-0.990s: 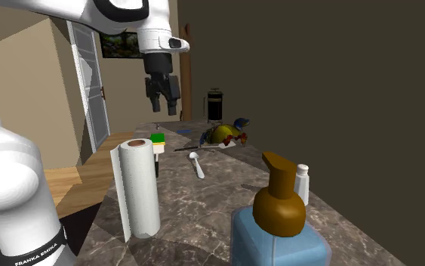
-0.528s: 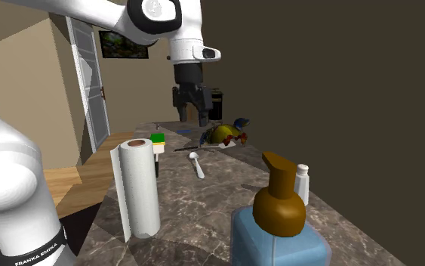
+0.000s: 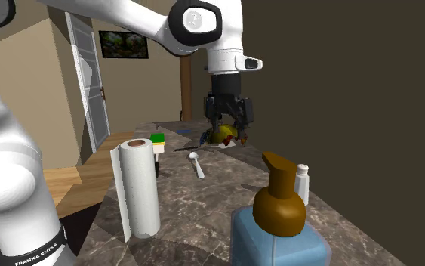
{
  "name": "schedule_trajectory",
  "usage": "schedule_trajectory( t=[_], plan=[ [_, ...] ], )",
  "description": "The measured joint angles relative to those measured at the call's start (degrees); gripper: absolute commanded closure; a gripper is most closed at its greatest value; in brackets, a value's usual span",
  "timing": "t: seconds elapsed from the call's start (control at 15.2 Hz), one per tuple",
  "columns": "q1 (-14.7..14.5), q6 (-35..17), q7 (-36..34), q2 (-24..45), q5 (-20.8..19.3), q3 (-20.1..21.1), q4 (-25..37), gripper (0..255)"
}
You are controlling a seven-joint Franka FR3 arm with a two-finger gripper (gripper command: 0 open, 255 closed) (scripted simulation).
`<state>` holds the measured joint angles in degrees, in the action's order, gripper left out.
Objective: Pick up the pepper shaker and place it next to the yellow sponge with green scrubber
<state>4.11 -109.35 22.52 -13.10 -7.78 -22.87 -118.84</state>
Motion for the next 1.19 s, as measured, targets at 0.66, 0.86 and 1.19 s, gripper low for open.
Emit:
schedule_trajectory(
  t=[0.66, 0.86, 1.19],
  plan=[
    [4.0, -2.0, 12.7, 22.4, 10.0, -5.6, 19.0, 0],
    [7.0, -1.2, 16.5, 30.0, 13.8, -6.0, 26.7, 0],
    [9.5, -1.4, 18.7, 35.5, 16.5, -5.7, 31.6, 0]
  ],
)
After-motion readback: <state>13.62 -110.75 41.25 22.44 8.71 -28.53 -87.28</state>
